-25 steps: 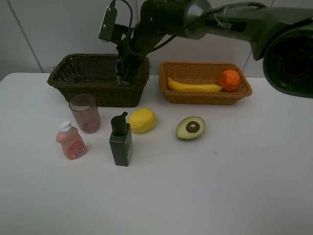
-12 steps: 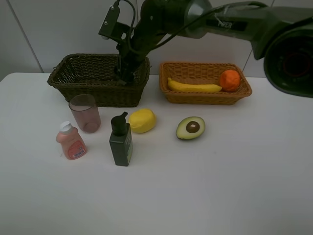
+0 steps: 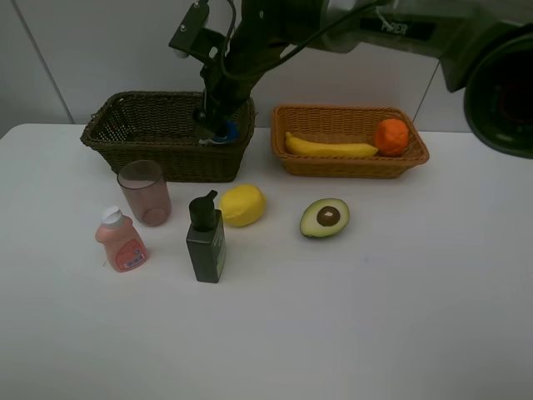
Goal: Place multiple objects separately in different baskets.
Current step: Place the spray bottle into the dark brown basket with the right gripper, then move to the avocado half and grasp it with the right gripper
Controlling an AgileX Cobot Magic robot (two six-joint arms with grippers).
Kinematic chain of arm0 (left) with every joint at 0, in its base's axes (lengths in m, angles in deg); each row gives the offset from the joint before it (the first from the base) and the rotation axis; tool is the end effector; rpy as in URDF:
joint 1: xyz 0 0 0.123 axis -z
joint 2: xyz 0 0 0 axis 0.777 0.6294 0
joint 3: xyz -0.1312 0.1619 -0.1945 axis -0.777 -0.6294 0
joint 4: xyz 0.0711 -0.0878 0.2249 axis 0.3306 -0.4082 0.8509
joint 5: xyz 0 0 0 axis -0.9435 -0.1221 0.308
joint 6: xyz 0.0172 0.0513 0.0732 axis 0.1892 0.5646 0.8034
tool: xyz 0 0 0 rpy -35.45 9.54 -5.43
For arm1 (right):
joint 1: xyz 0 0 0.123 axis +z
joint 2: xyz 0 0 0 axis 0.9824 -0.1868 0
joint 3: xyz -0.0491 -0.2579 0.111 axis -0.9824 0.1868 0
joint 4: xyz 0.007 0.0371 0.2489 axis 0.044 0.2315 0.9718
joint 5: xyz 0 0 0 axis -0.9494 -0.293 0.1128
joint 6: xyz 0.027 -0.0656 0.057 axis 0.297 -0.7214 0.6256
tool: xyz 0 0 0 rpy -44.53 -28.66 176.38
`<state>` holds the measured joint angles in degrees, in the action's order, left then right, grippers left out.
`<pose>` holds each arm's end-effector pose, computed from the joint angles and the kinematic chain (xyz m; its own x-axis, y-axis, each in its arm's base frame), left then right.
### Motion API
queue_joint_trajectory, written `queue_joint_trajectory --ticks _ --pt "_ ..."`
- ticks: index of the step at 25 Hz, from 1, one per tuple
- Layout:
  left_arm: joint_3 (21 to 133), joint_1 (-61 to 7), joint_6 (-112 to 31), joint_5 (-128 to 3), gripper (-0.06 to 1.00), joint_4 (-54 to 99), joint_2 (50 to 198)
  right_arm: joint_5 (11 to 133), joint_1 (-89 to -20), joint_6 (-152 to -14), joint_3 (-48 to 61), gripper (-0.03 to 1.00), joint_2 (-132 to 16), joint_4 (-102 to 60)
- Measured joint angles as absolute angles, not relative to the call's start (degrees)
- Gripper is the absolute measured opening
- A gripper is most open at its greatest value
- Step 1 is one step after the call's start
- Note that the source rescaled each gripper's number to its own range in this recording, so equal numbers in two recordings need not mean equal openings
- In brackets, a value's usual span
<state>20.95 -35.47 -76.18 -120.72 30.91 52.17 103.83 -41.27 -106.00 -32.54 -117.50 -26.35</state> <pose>0.0043 -0.0086 0.2505 -0.5661 0.0933 -0.8190 0.2932 0.9514 -0.0943 0.4164 0.3280 0.2197 0.0045 -0.8760 -0.4822 -0.8677 0.2363 -0.4373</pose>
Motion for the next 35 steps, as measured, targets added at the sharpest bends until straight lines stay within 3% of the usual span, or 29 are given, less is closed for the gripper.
queue_joint_trajectory --ticks 25,35 --pt "20.95 -35.47 -76.18 -120.72 0.90 30.91 52.17 114.84 -41.27 -103.42 -32.54 0.88 -112.69 -25.74" --pt "20.95 -35.47 -76.18 -120.72 0.90 30.91 52.17 125.71 -41.27 -103.42 -32.54 0.89 -106.56 -31.32"
